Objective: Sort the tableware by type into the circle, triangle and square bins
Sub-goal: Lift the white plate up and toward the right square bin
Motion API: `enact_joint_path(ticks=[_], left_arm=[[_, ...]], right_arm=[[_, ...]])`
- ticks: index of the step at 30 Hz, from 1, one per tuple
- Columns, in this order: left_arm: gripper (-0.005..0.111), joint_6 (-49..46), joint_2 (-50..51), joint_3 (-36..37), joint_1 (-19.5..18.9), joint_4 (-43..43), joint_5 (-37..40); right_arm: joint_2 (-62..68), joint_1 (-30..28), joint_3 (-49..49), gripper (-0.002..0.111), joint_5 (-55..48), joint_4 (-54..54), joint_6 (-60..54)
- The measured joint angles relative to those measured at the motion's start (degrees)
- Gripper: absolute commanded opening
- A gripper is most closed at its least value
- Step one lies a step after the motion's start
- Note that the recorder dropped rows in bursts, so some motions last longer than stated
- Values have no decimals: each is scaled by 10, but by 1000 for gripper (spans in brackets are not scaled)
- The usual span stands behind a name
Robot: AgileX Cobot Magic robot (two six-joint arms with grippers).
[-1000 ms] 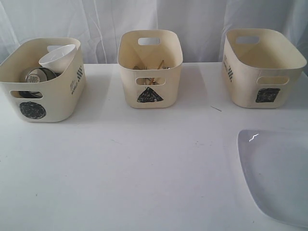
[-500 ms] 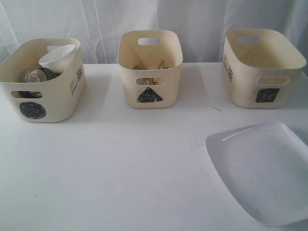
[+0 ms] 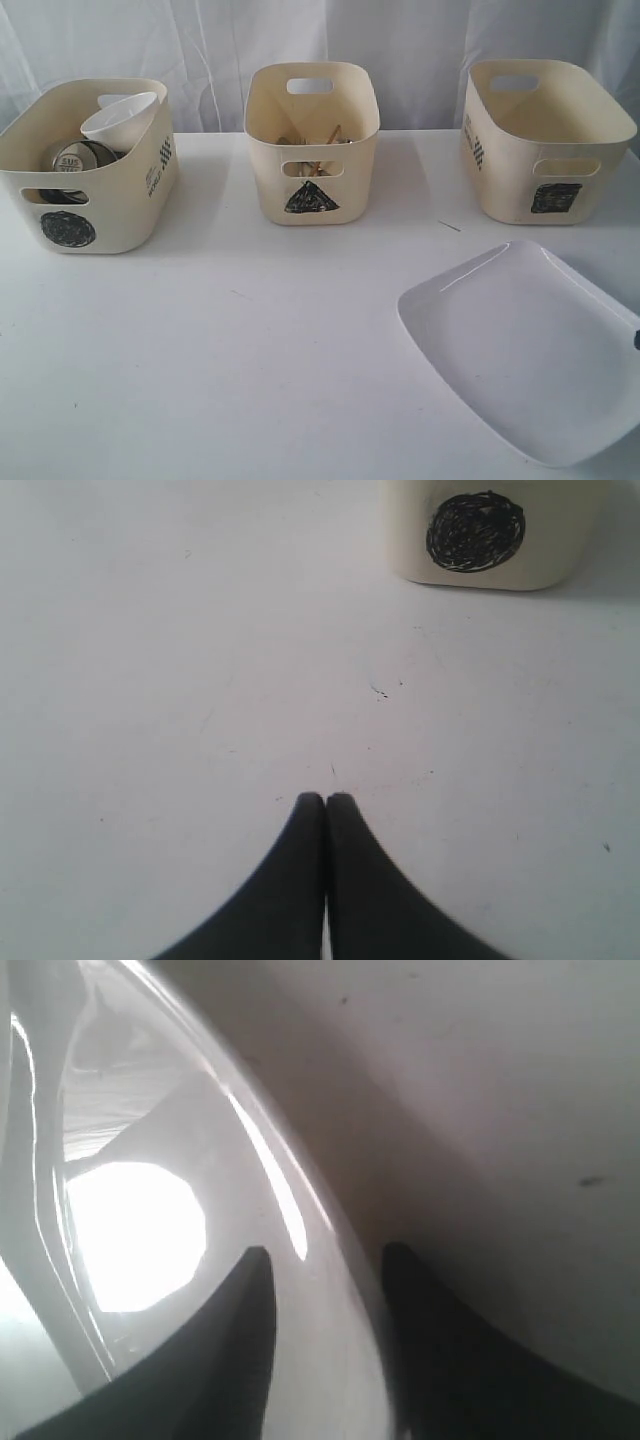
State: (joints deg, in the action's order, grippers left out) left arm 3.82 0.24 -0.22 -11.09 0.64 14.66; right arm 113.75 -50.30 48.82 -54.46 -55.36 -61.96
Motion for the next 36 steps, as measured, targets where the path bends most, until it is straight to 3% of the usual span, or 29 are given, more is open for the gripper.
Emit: enact_joint_path(ticks=[4,6,8,14,18,25,36], left_arm=[[0,0,0,0,0,0,0],[0,0,0,0,0,0,0],[0,0,0,0,0,0,0],[0,0,0,0,0,0,0],[0,0,0,0,0,0,0],[0,0,0,0,0,0,0],[0,0,0,0,0,0,0]], right_arm=[[22,2,2,23,-16,-24,-23],[31,8,4,7,-20,-29,-29],[33,19,6,0,-11,-13,-29],[40,24,11,0,-50,-24,10],[71,26,1,0,-181,-123,56],[25,43,-35,0,-133,-137,69],[-122,136,-41,0,-125,-147,70]])
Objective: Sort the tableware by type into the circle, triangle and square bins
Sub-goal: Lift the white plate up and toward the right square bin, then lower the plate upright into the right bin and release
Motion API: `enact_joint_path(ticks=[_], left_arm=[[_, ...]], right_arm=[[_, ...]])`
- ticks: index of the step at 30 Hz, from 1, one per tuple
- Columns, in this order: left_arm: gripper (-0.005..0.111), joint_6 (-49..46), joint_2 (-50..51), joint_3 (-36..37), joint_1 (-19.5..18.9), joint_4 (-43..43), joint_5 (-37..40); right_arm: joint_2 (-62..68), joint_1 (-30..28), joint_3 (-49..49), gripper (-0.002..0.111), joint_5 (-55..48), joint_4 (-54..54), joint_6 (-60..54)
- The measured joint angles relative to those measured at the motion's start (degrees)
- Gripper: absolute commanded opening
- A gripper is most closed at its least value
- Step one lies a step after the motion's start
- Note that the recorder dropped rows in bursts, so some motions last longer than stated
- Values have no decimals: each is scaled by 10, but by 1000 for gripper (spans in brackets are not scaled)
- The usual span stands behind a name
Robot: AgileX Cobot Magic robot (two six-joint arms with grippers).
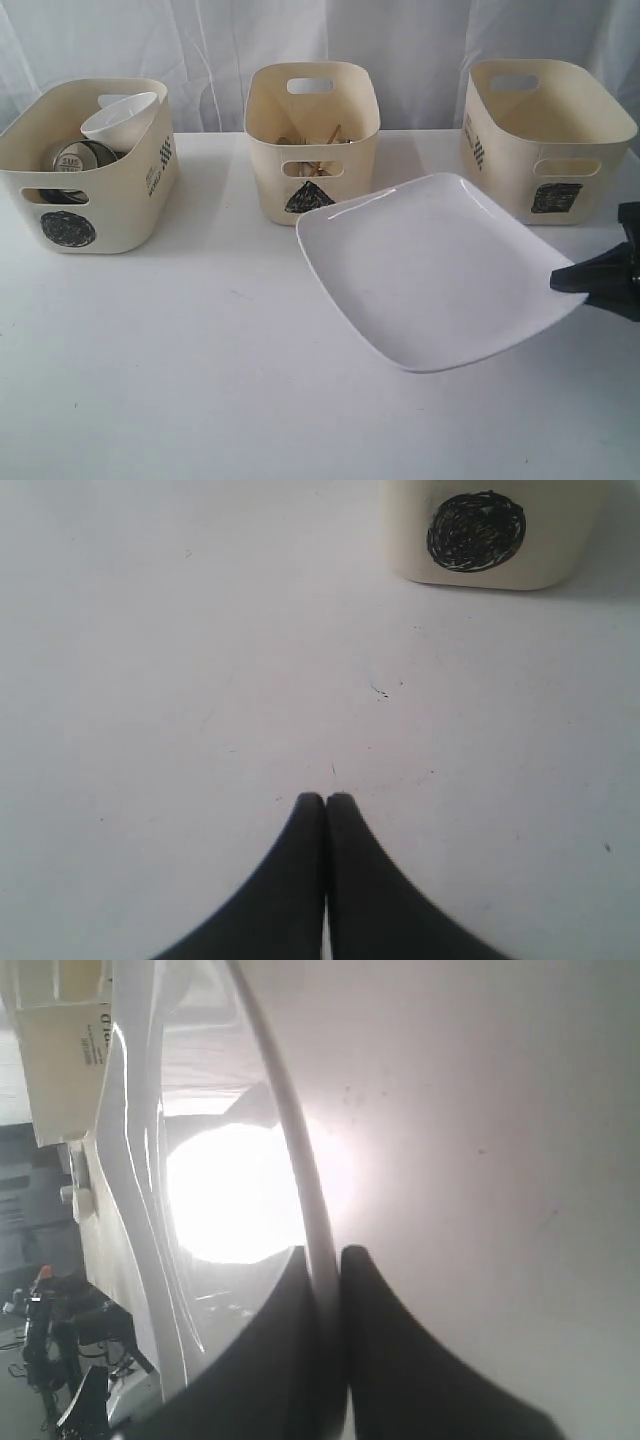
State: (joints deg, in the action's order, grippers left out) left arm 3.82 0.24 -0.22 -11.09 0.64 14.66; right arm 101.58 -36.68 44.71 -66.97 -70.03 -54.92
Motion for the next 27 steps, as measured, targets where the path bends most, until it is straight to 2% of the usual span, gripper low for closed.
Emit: enact_joint_path(ticks=[5,10,15,20,27], left_arm=[[0,0,0,0,0,0,0],[0,0,0,0,0,0,0],[0,0,0,0,0,0,0],[0,0,0,0,0,0,0],[0,0,0,0,0,0,0]], right_arm=[[-71,1,-1,0,0,-18,18],[-97,2,18,0,-7,-139,19],[-82,2,125,0,-7,-258,49],[-37,2,262,0,23,-269,83],[29,2,387,0,160,-270,78]])
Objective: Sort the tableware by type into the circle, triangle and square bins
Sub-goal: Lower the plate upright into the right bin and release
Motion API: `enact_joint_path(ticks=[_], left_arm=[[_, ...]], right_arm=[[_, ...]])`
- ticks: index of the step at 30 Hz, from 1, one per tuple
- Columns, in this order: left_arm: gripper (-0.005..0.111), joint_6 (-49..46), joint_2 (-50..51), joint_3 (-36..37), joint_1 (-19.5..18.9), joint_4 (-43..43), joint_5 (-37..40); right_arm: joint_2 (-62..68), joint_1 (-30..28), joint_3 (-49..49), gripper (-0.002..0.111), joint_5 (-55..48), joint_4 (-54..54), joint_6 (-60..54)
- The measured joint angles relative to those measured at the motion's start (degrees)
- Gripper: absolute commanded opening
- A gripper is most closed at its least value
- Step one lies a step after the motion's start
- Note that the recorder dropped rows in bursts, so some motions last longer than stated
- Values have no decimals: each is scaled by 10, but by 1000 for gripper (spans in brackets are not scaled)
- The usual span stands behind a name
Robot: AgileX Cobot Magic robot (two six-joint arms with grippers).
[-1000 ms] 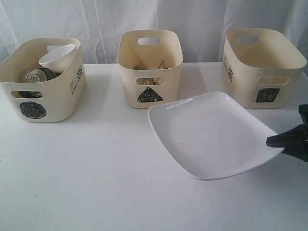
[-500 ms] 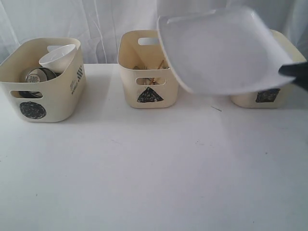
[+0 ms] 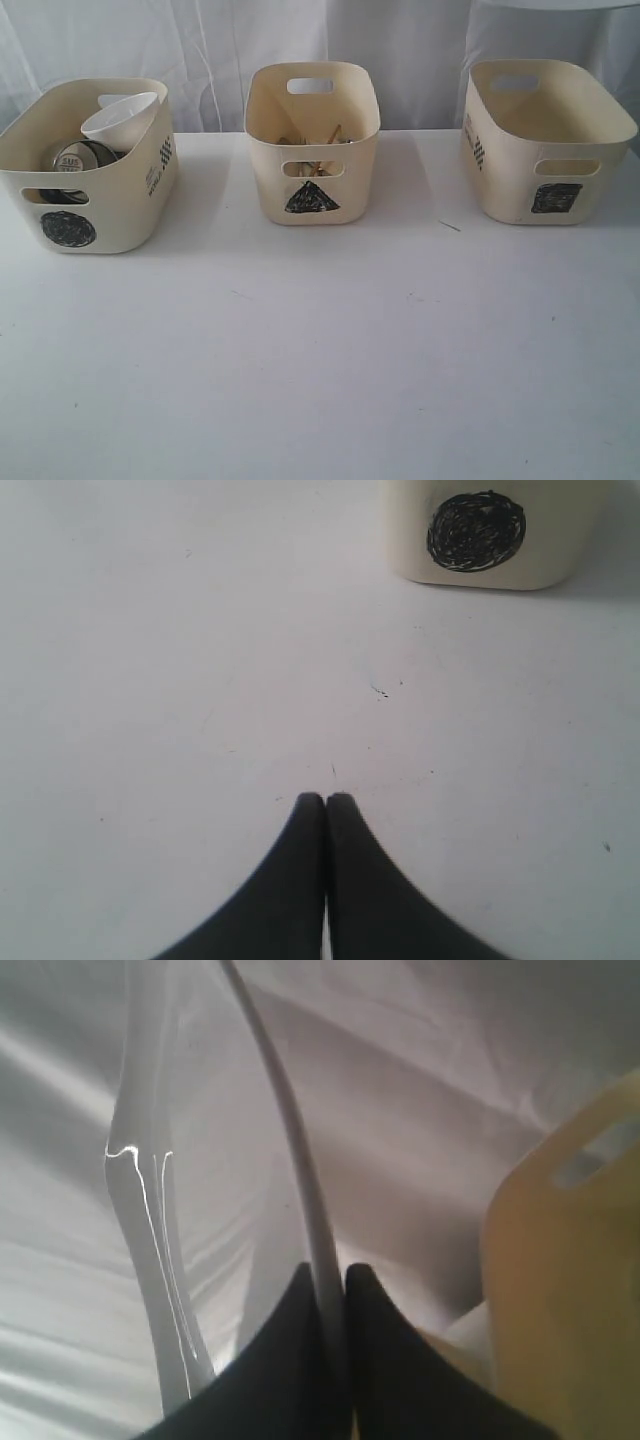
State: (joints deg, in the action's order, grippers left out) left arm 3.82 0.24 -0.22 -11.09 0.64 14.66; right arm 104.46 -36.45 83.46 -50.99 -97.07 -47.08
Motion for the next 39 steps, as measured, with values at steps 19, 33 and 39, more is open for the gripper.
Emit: enact_joint_path(ticks=[19,33,39], left_arm=[[0,0,0,0,0,0,0],[0,0,0,0,0,0,0],[0,0,0,0,0,0,0]], right_arm=[[52,7,27,0,224,85,-256],[96,42,27,32,212,79,-265],[93,42,28,40,168,74,-240]])
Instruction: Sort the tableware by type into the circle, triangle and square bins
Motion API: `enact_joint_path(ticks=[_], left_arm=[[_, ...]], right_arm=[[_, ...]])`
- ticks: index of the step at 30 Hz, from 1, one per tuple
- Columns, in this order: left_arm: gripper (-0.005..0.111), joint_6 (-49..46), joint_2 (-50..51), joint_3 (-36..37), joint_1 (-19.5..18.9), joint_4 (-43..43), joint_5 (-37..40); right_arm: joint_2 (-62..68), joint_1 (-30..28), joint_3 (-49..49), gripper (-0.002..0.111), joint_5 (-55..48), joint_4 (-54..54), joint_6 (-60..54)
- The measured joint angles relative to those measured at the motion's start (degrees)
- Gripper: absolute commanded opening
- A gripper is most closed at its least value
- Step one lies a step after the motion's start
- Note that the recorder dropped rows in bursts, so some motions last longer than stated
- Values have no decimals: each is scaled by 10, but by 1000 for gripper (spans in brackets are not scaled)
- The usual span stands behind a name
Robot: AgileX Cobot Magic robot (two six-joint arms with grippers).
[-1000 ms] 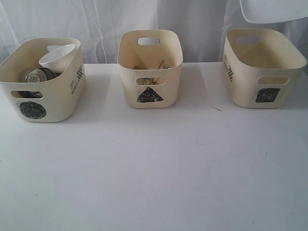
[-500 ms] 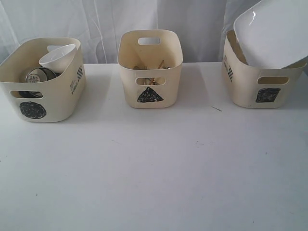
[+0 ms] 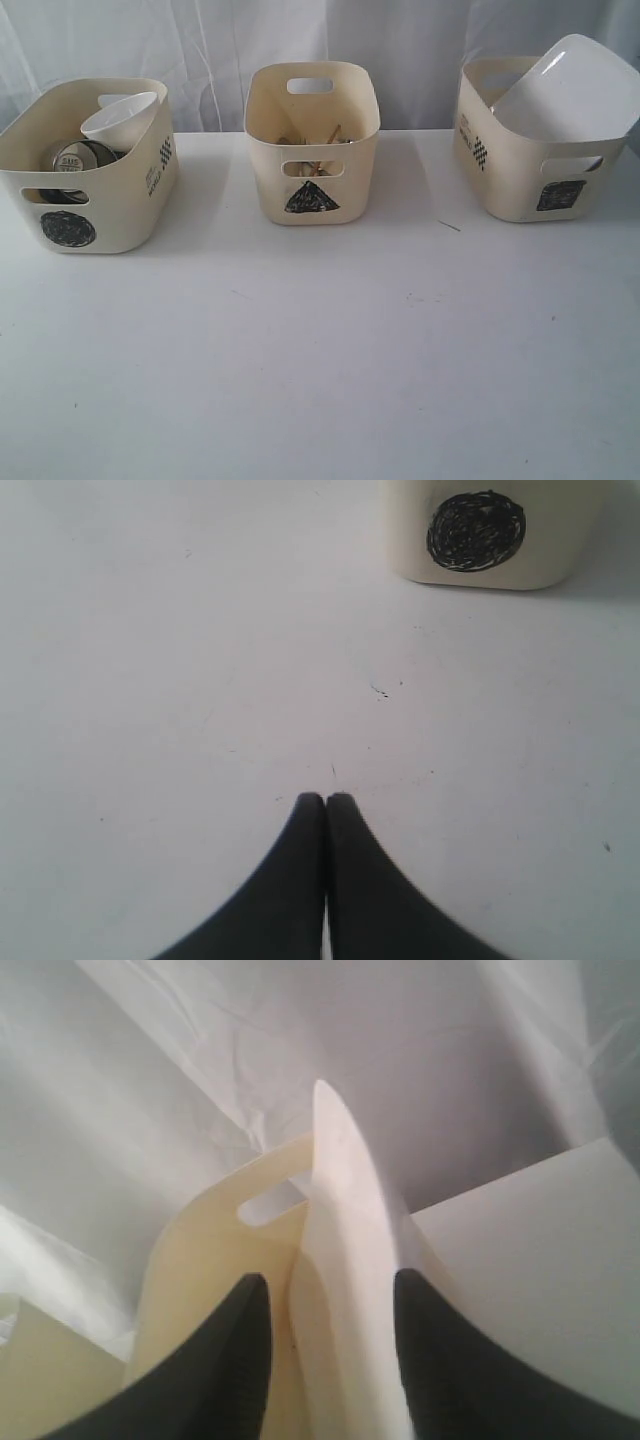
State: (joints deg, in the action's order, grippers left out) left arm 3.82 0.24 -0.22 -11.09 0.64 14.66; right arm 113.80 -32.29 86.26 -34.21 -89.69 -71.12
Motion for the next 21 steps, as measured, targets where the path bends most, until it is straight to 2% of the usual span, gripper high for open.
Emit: enact_joint_path(ticks=[2,4,6,7,11,14,17,21], left_arm=[[0,0,0,0,0,0,0],[0,0,0,0,0,0,0],[0,0,0,0,0,0,0],[0,0,0,0,0,0,0],[0,0,0,0,0,0,0],[0,0,0,0,0,0,0],[0,0,0,0,0,0,0],[0,0,0,0,0,0,0]], right_arm=[[-7,0,0,34,-30,0,29],[-23,0,0,22,-67,0,76],[-47,0,0,4,-108,1,118],[-58,1,0,0,-122,4,122],[-111,8,4,0,-148,51,117],[-144,10,-2,0,-141,118,204],[-195,21,-47,0,-95,155,271],[-322,69,-141,0,-1,181,268]])
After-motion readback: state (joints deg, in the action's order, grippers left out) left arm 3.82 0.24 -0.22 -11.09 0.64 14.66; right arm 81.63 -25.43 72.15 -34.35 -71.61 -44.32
